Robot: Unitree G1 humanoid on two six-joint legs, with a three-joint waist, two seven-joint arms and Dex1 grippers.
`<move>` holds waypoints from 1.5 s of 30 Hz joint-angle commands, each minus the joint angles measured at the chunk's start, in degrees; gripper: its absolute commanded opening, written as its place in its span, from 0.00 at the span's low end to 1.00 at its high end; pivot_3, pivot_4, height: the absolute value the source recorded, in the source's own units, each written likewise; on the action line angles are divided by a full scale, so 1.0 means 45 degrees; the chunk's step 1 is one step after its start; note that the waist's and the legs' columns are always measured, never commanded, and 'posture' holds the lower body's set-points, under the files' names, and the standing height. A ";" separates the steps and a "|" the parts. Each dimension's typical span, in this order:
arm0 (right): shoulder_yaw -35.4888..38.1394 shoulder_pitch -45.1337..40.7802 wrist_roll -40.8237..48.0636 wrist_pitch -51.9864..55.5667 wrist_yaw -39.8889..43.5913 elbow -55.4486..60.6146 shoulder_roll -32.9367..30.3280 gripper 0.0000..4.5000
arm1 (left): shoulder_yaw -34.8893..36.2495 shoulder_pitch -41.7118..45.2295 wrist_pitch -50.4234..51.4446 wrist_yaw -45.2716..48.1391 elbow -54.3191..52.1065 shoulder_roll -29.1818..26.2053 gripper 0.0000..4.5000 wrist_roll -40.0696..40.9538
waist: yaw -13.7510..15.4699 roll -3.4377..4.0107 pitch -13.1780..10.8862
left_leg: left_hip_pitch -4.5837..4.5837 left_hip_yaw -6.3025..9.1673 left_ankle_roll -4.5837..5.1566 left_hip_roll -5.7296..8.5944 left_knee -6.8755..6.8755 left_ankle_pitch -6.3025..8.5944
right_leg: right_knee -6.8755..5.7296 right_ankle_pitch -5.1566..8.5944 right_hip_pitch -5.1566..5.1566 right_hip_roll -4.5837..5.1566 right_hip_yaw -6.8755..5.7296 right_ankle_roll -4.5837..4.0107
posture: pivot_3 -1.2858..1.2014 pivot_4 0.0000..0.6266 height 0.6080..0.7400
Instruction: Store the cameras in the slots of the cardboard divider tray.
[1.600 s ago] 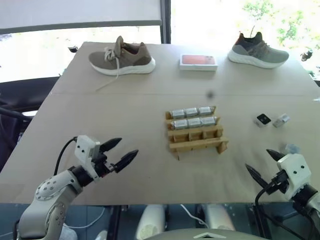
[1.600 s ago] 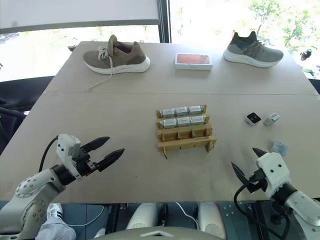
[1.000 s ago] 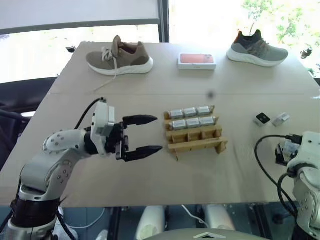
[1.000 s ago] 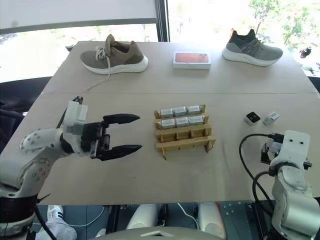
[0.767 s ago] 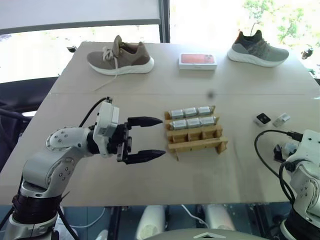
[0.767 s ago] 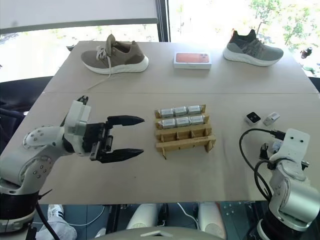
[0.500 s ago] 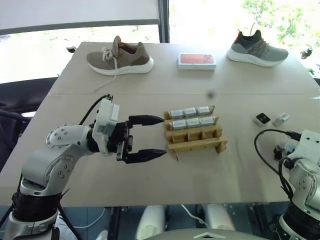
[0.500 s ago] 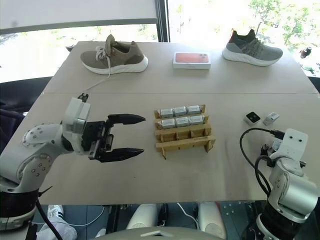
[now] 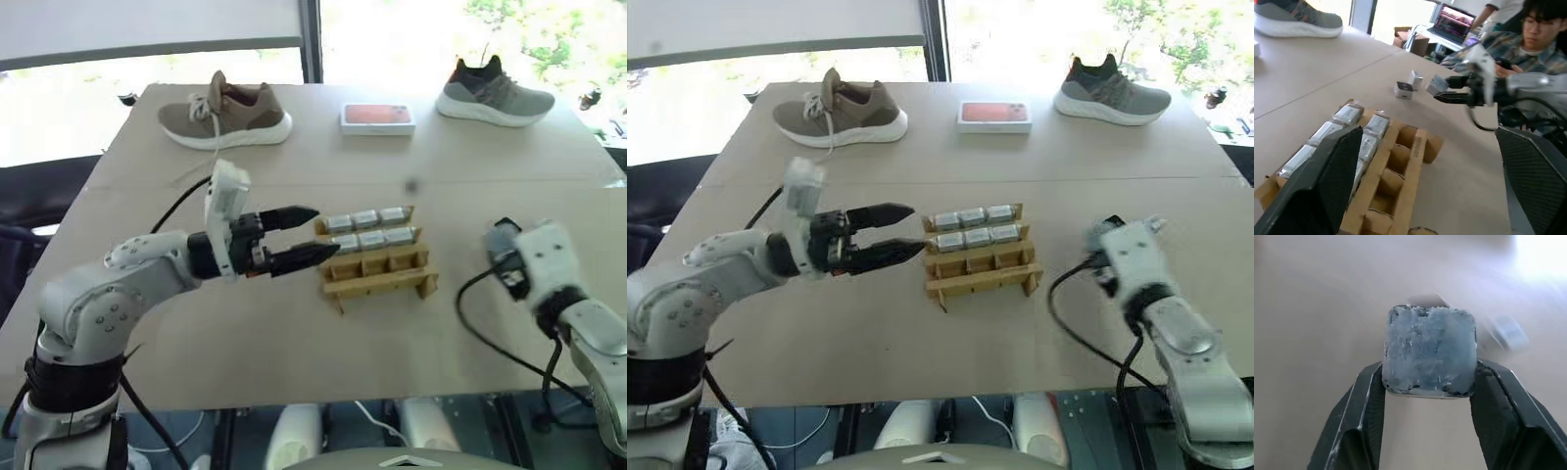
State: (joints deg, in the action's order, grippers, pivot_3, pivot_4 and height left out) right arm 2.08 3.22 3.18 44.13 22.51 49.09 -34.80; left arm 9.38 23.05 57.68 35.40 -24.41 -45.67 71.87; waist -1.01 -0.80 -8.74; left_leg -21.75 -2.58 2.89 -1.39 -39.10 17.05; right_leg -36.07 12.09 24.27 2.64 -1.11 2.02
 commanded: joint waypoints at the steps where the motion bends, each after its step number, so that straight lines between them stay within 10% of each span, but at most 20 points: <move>1: -0.2272 -0.1581 -0.0609 -0.2638 0.1462 0.0285 -0.0868 0.43 | -0.0421 0.1173 0.1559 -0.2395 0.1360 0.0561 1.00 0.3010 | -0.0005 -0.0014 -0.0004 | 0.0006 -0.0003 -0.0001 0.0000 0.0001 -0.0001 | -0.0003 0.0001 0.0001 0.0000 -0.0013 0.0002 | 0.52 0.24 1.00; 16: -0.4880 -0.5427 -0.1961 -0.6958 0.2993 -0.3192 0.0165 0.43 | -0.1244 0.2059 0.2275 -0.5559 0.2596 0.2449 1.00 0.3504 | 0.0195 -0.0086 -0.0028 | -0.0036 0.0021 -0.0070 0.0043 -0.0018 -0.0039 | 0.0031 -0.0033 -0.0009 0.0063 -0.0065 -0.0055 | 0.52 0.24 1.00; 24: -0.4796 -0.5402 -0.1990 -0.7207 0.3475 -0.3279 0.0440 0.43 | -0.1506 0.2434 0.2432 -0.5041 0.2681 0.2715 0.19 0.2660 | 0.0266 -0.0085 -0.0028 | -0.0028 0.0035 -0.0085 0.0044 -0.0027 -0.0049 | 0.0016 -0.0033 -0.0016 0.0053 -0.0078 -0.0057 | 0.52 0.24 1.00; 29: -0.3798 -0.4928 -0.1070 -0.6616 0.3597 -0.3473 0.0597 0.96 | -0.1653 0.2888 0.2264 -0.4022 0.2739 0.2503 0.19 0.1424 | 0.0320 -0.0084 -0.0028 | -0.0025 0.0036 -0.0085 0.0044 -0.0026 -0.0049 | 0.0014 -0.0033 -0.0017 0.0049 -0.0077 -0.0057 | 0.52 0.24 1.00; 37: 0.1371 -0.2780 0.4456 -0.5502 0.6388 -0.4446 -0.0701 0.98 | -0.5197 0.3524 -0.1185 0.1637 0.2639 0.1080 0.19 -0.4809 | 0.0469 -0.0076 -0.0033 | -0.0039 0.0029 -0.0078 0.0095 -0.0025 -0.0045 | 0.0037 -0.0033 -0.0025 0.0062 -0.0079 -0.0059 | 0.52 0.24 1.00; 45: 0.3050 -0.2283 0.6605 -0.5152 0.8384 -0.4959 -0.2577 0.98 | -0.7915 0.4427 -0.4651 0.5676 0.5457 0.1131 0.19 -0.9513 | 0.0331 -0.0074 -0.0035 | -0.0013 -0.0010 0.0001 0.0070 -0.0021 -0.0002 | 0.0035 -0.0031 -0.0025 0.0008 -0.0032 -0.0060 | 0.52 0.24 1.00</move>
State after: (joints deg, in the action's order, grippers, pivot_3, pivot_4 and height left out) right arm 14.44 -6.94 31.46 21.37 59.62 25.68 -45.68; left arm -25.49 41.81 39.46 58.00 -0.50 -39.44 32.30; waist 0.48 -1.13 -8.89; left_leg -21.80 -2.62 2.90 -1.14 -39.19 17.04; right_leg -35.95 11.95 24.17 2.62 -1.24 1.75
